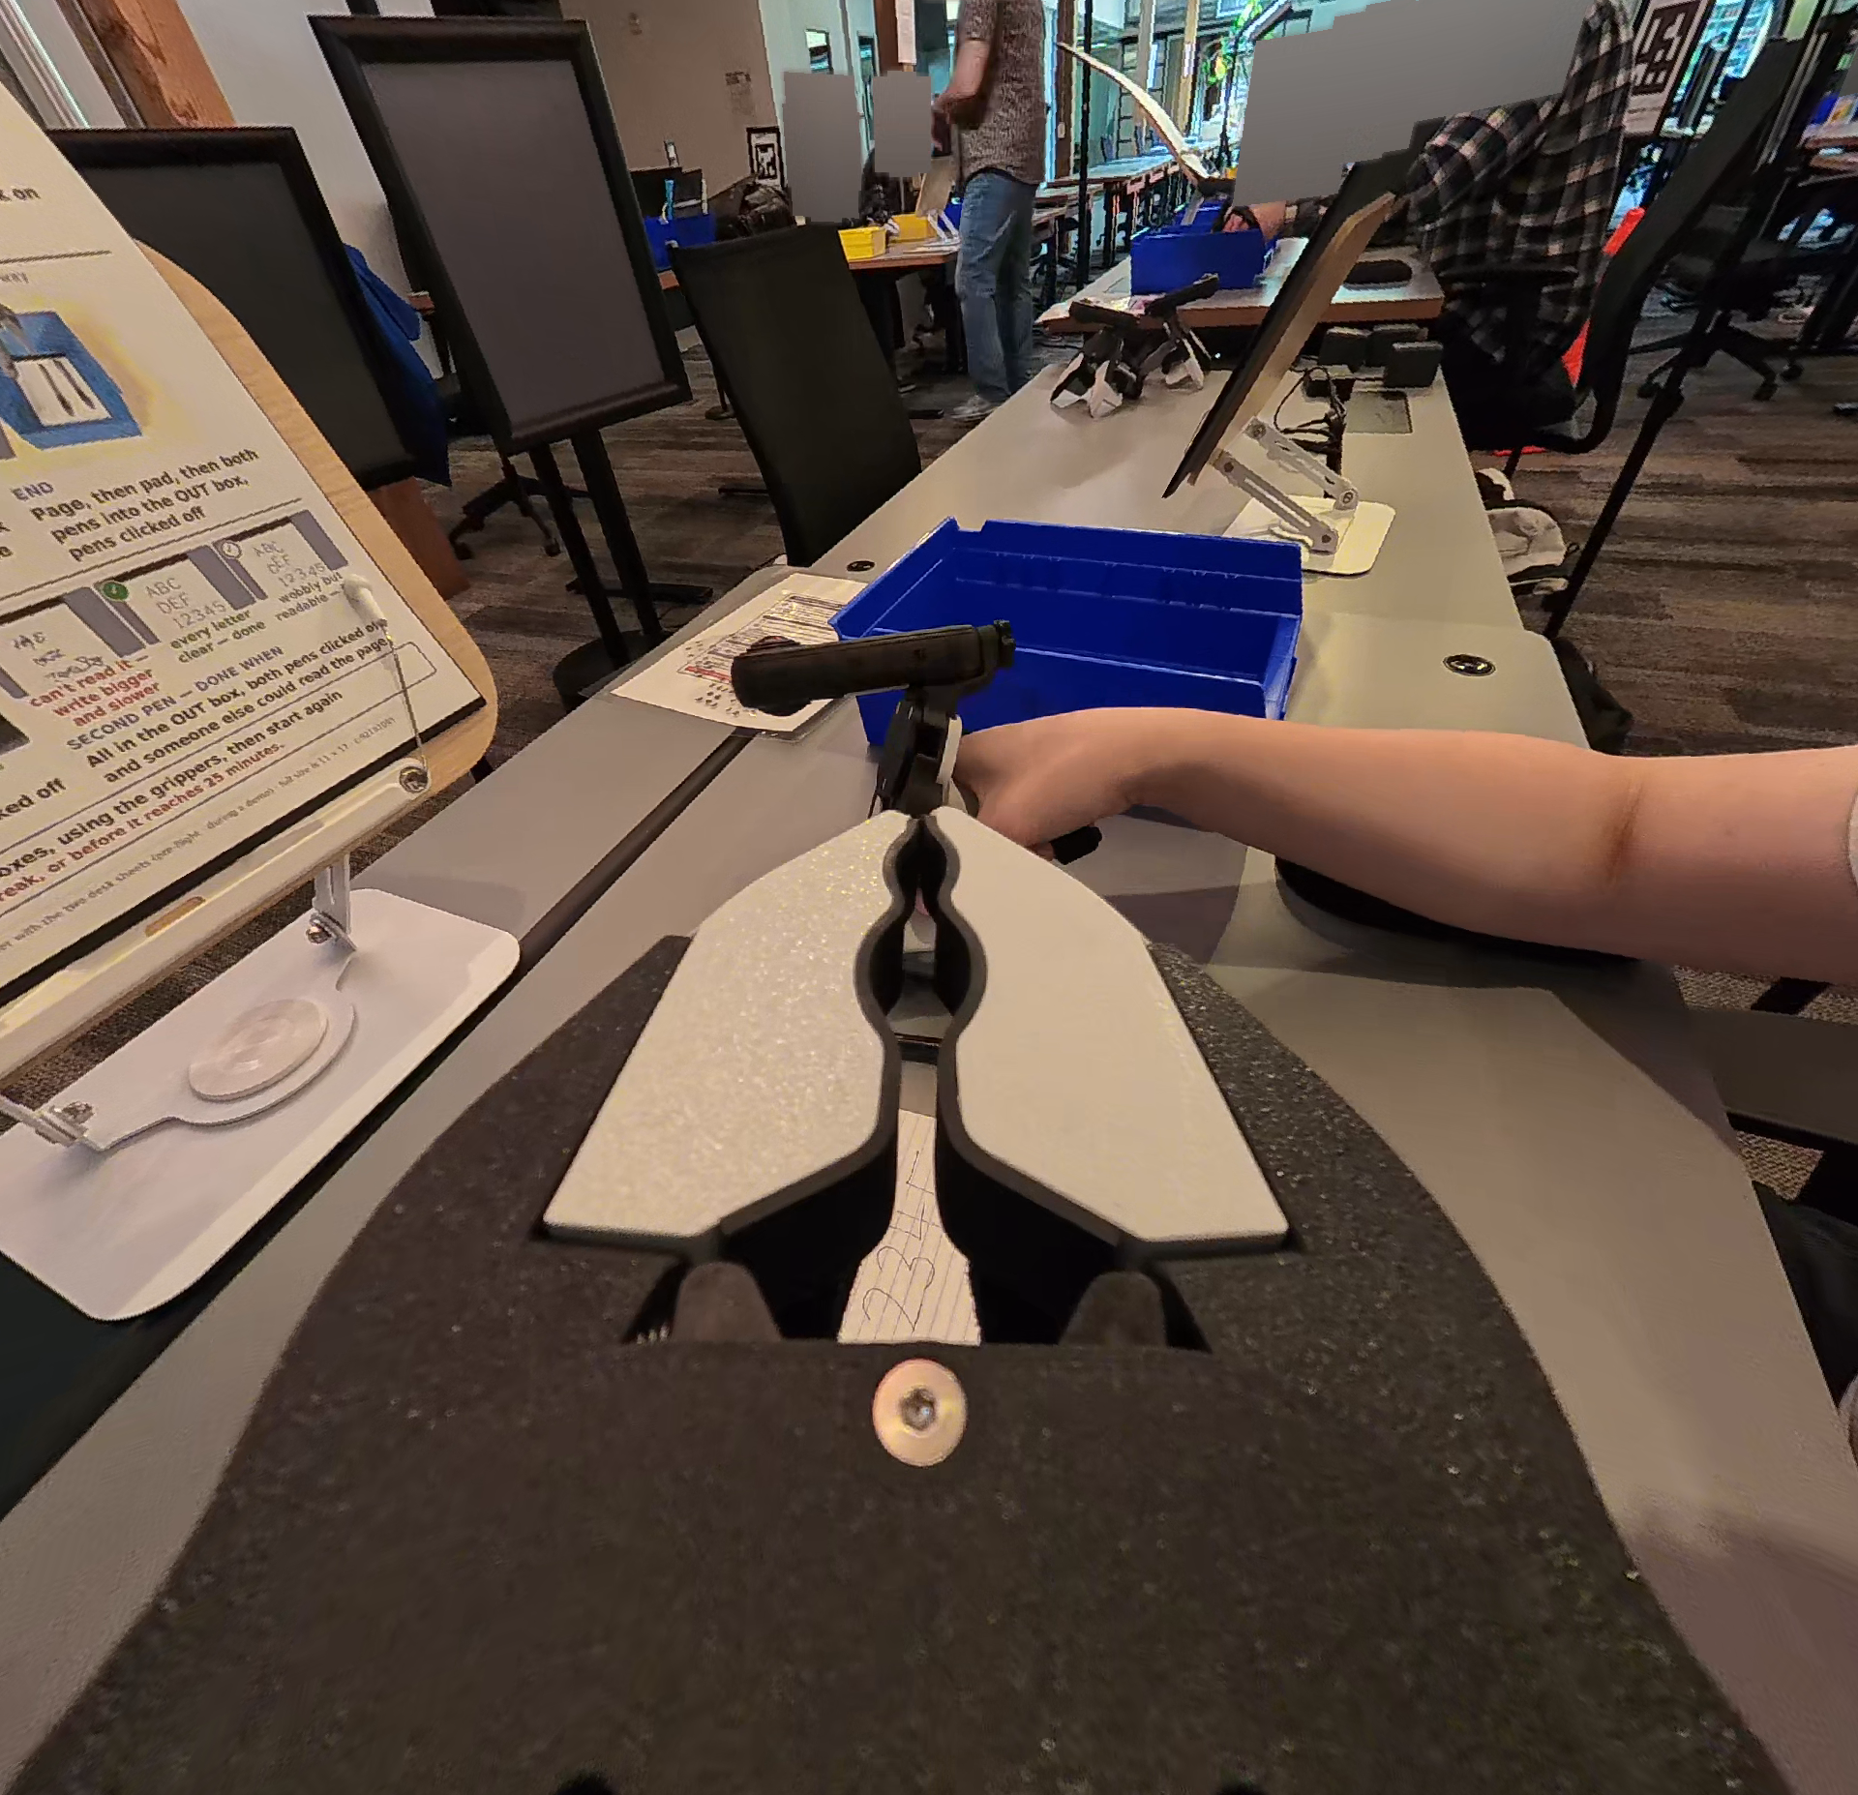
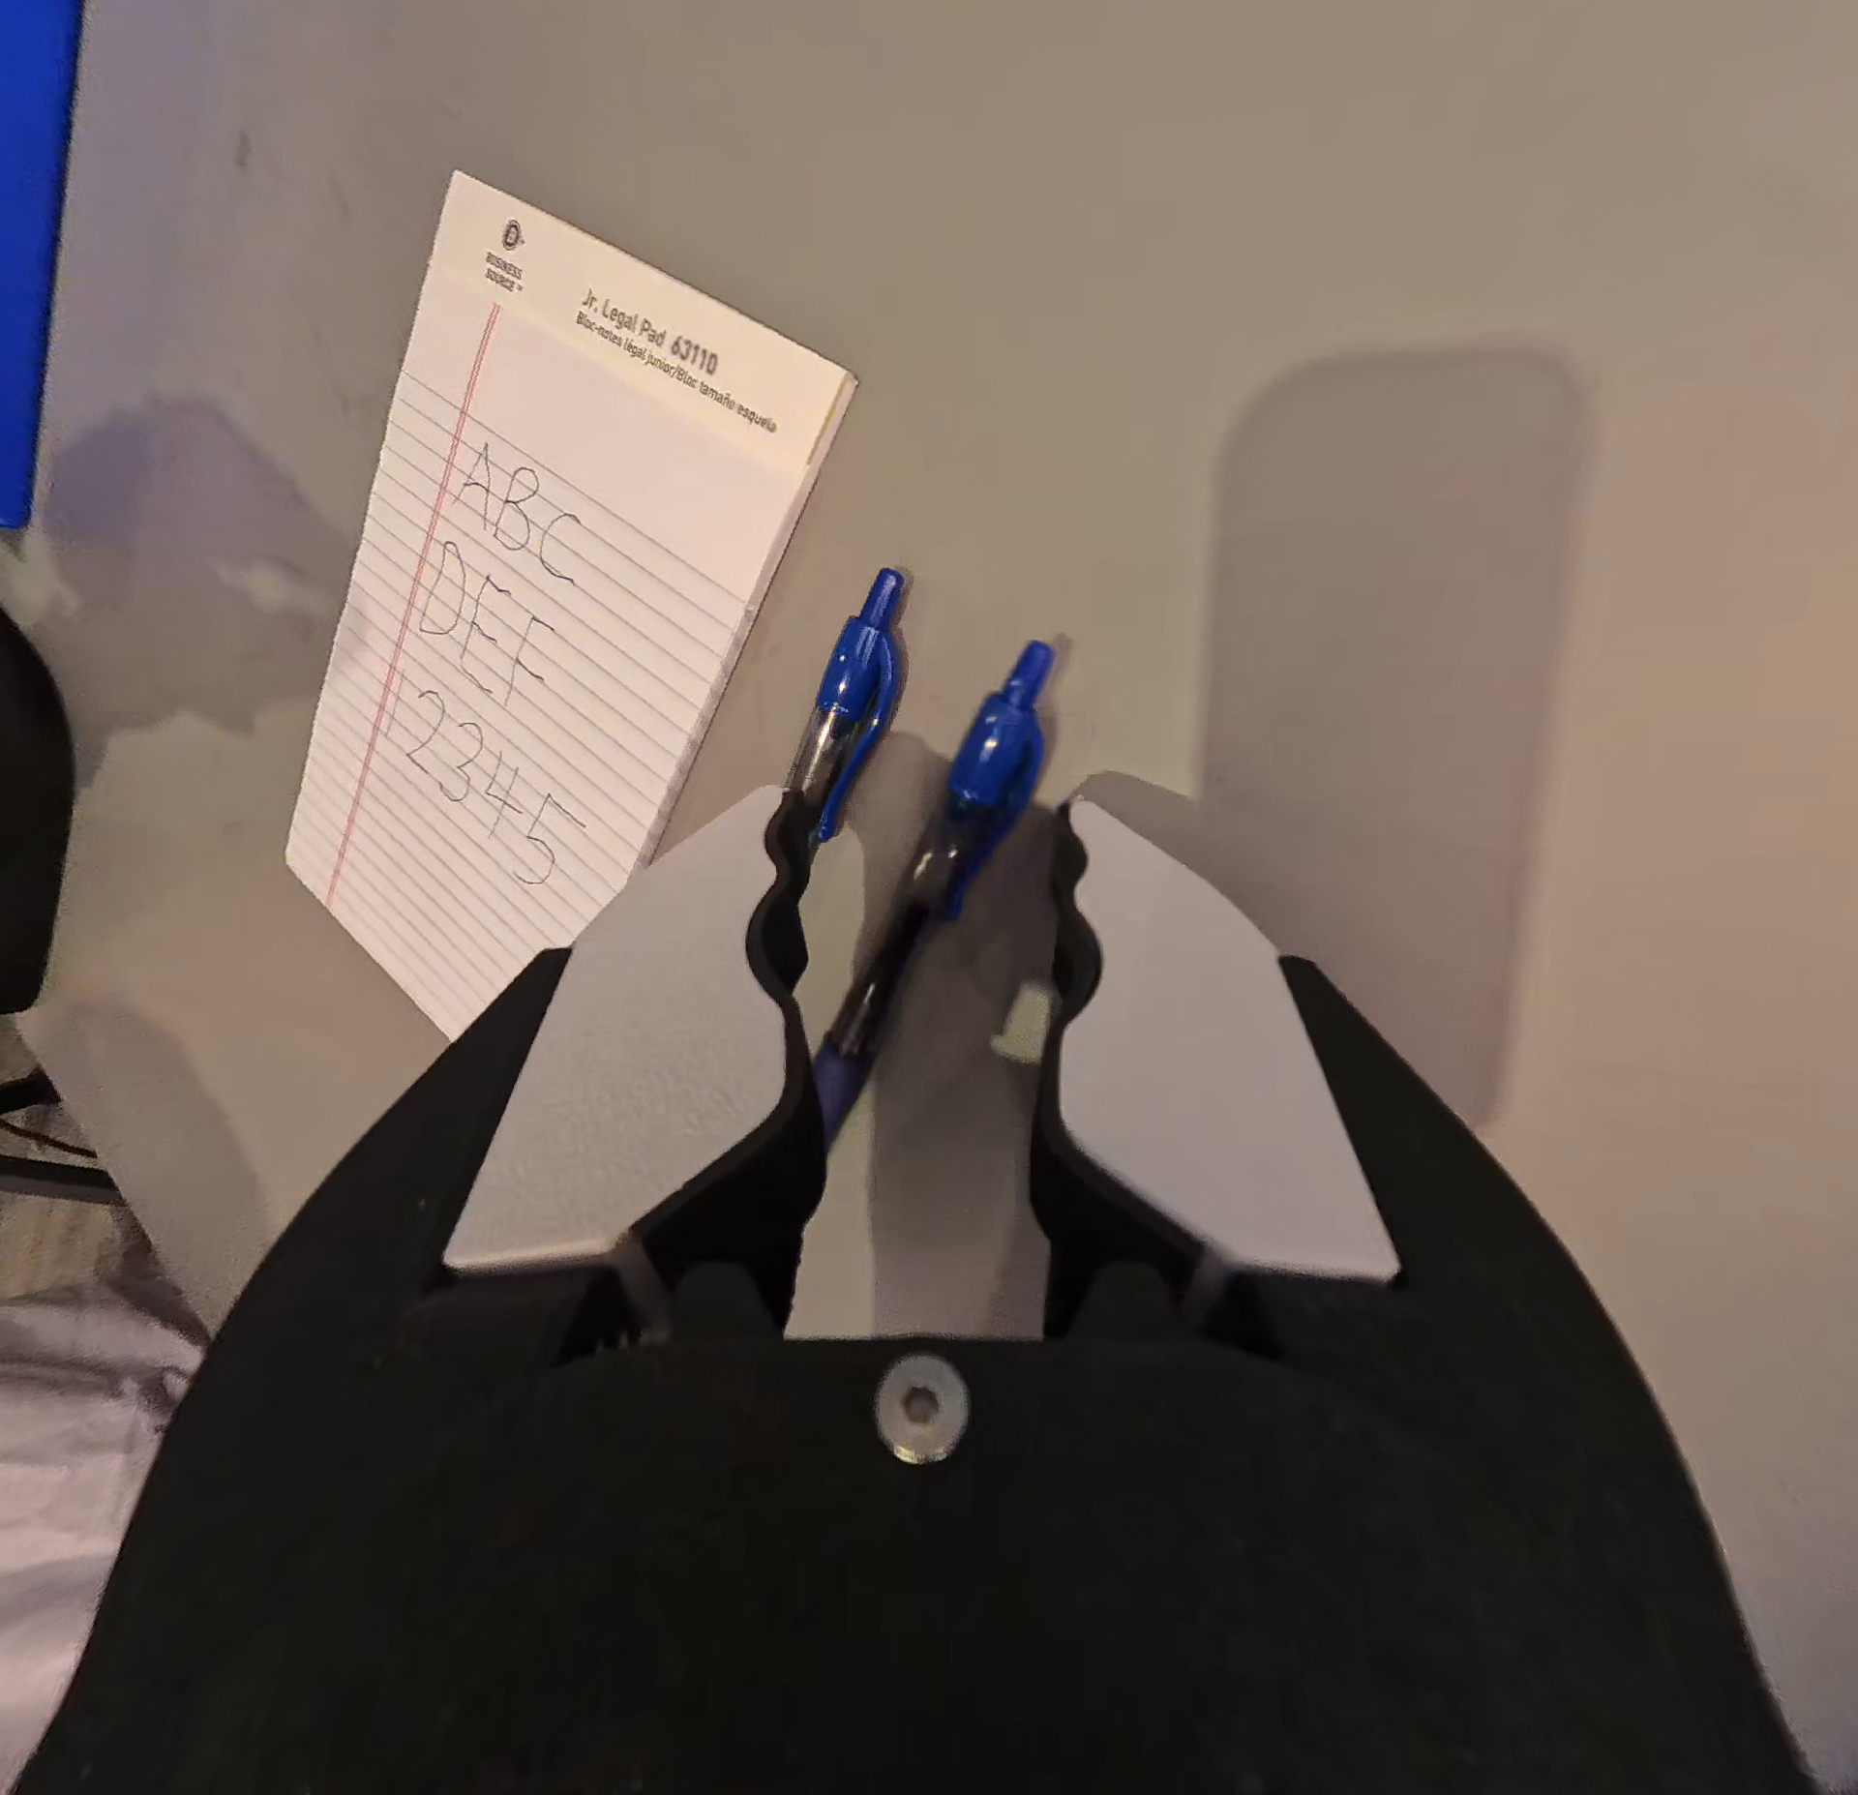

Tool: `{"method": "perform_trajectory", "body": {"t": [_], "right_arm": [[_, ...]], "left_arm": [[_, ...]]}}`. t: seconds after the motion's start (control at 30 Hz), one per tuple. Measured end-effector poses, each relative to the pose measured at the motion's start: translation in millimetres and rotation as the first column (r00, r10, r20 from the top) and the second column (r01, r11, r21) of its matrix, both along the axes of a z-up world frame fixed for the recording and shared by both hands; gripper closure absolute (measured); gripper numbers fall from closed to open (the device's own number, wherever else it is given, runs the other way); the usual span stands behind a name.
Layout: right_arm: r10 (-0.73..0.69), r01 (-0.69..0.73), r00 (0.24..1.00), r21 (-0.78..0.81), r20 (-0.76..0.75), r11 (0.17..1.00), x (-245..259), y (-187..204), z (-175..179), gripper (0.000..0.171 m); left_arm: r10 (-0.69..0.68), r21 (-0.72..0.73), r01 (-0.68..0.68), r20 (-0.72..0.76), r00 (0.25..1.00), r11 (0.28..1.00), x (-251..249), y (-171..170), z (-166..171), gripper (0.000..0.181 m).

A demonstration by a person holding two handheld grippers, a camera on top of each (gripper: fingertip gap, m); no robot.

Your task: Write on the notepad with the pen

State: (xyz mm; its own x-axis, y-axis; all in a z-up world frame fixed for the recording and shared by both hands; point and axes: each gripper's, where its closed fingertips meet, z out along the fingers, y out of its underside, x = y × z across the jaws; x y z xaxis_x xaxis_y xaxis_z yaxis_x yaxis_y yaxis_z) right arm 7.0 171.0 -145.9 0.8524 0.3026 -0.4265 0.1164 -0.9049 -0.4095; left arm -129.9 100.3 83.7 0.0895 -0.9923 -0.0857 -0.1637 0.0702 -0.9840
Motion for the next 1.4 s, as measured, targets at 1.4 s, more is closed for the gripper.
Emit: {"method": "perform_trajectory", "body": {"t": [1.4], "right_arm": [[0.095,-0.055,0.995,0.957,0.029,0.285,-29.0,-14.1,231.7,0.112]], "left_arm": [[0.445,0.157,-0.436,-0.023,0.895,0.886,-46.9,114.7,-22.5,0.162]]}}
